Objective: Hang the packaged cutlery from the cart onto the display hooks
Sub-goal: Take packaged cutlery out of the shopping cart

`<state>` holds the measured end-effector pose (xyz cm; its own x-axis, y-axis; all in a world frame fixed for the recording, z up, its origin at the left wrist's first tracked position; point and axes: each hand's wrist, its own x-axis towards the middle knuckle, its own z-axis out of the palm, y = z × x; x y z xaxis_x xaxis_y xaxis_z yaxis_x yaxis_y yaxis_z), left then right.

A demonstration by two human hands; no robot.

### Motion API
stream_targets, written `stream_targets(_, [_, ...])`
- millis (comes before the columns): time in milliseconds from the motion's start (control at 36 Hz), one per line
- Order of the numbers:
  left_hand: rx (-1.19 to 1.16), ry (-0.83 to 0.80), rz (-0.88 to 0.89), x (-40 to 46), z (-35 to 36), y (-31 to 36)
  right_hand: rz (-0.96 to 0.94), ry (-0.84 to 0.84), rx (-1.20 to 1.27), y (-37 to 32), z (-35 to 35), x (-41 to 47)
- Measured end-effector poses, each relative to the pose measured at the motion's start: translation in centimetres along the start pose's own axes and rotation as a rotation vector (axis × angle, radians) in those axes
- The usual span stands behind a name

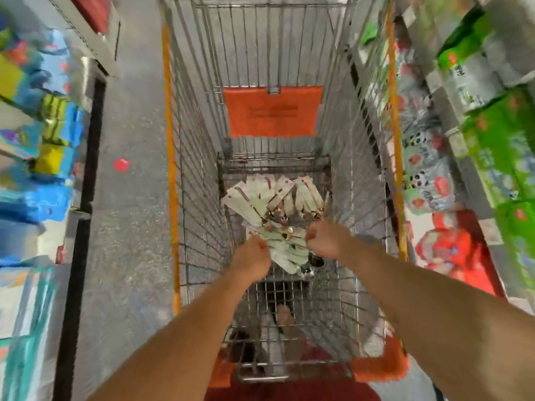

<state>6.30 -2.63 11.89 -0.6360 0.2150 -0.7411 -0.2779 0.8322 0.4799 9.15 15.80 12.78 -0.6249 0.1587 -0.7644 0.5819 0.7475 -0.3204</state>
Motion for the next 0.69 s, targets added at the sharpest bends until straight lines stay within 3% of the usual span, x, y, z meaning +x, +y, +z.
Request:
stream_targets(222, [0.014, 0.028, -0.078, 5.5, 2.6, -1.7, 0.044, -0.059, -0.006, 0.1, 3.4, 6.2])
stream_targets(333, [-0.085, 0.082, -0.145, 8.9, 3.0, -2.3, 0.021, -0.052, -0.04, -0.3, 4.6, 9.7])
stream_targets(444, [-0.124, 0.167, -0.179, 12.3, 2.2, -1.9, -0.005, 0.023, 0.043, -1.7, 5.3, 13.2])
stream_targets(528, [-0.026, 0.212, -0.19, 15.0, 2.2, -2.1, -0.036, 0.068, 0.083, -2.6, 5.5, 15.7])
stream_targets(694, [-0.121, 0.33, -0.223, 18.0, 2.3, -2.6, -0.128, 0.145, 0.023, -4.4, 5.9, 19.3])
